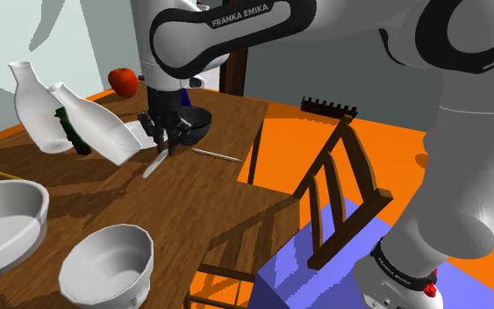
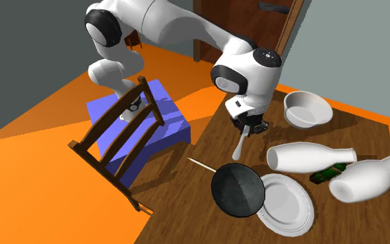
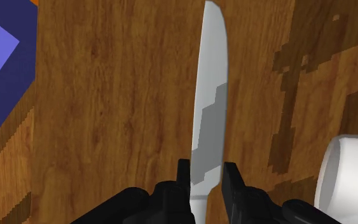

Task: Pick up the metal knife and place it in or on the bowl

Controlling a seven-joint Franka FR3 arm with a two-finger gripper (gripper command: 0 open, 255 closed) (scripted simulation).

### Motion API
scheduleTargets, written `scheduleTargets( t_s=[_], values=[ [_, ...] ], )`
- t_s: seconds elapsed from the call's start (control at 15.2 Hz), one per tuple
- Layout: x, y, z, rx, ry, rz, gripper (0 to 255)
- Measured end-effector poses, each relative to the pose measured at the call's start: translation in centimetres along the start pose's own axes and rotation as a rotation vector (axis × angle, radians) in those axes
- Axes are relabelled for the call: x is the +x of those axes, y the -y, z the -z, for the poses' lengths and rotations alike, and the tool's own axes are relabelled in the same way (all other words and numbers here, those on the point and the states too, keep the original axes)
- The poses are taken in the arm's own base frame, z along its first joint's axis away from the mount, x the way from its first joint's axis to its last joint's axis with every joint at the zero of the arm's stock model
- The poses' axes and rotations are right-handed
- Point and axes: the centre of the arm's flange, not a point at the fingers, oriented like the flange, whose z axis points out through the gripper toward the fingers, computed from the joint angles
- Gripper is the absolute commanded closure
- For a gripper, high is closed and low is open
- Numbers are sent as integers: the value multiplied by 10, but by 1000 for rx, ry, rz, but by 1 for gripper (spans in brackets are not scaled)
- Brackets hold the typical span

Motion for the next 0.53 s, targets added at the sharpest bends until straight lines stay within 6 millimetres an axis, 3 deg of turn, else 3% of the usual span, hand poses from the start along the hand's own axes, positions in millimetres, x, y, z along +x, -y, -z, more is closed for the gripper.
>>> scheduleTargets(
  t_s=[0.53],
  values=[
    [-4, 1, 43, 0, 0, 0, 255]
  ],
)
